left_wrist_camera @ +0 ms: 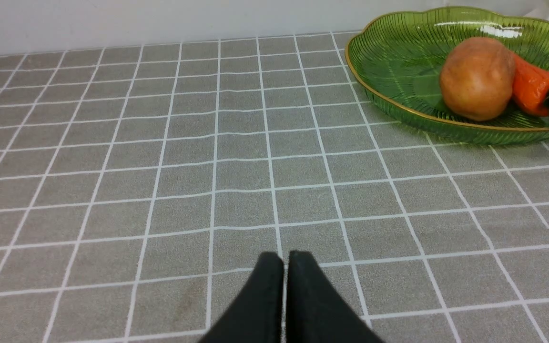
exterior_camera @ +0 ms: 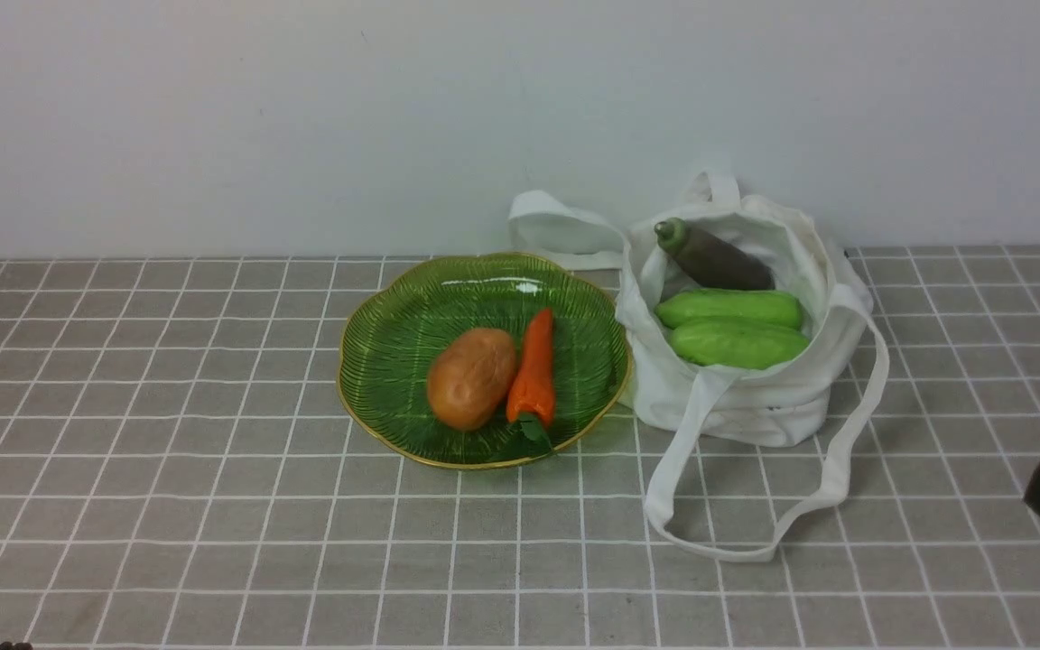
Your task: Take vegetables from bag on grey coffee tablecloth place on plate.
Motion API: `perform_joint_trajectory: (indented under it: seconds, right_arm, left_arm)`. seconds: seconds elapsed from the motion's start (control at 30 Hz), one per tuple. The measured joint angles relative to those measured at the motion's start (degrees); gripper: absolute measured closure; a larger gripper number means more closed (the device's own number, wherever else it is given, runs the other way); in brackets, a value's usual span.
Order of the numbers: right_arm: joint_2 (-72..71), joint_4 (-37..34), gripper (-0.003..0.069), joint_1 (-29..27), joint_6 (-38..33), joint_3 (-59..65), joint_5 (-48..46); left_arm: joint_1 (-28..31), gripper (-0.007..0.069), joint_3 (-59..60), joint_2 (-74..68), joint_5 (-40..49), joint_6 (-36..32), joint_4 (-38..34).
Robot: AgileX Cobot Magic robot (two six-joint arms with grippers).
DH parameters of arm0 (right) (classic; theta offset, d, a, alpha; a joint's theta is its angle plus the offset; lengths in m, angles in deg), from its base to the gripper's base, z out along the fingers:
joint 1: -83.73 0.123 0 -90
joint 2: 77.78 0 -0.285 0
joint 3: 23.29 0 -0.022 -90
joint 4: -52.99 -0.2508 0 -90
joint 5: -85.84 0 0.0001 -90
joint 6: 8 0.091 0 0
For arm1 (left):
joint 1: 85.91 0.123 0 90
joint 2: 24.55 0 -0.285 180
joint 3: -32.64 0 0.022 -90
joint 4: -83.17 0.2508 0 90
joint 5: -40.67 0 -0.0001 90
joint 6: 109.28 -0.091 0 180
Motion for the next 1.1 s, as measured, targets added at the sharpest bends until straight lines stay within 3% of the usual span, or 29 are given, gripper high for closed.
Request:
perform_joint_trajectory:
  seconds: [0.57, 0.77, 0.87, 1.1]
  right_arm:
    - [-1.50, 1.71, 0.0673, -1.30, 0.00, 0.86, -1.94]
    - [-6.13, 0.72, 0.0673, -9.41, -0.22, 6.26, -2.00]
    - [-11.71, -1.74, 0.0673, -17.82, -2.10, 11.99, -2.28]
    - [-20.92, -6.76, 0.0673, -25.79, -7.71, 18.09, -2.82]
  left_arm:
    - [0.00, 0.0629, 0.00, 0.00, 0.00, 0.00, 0.00]
    - [0.00, 0.0629, 0.00, 0.00, 0.00, 0.00, 0.00]
    - [0.00, 0.0629, 0.00, 0.00, 0.00, 0.00, 0.00]
    - [0.00, 0.0629, 0.00, 0.00, 0.00, 0.00, 0.00]
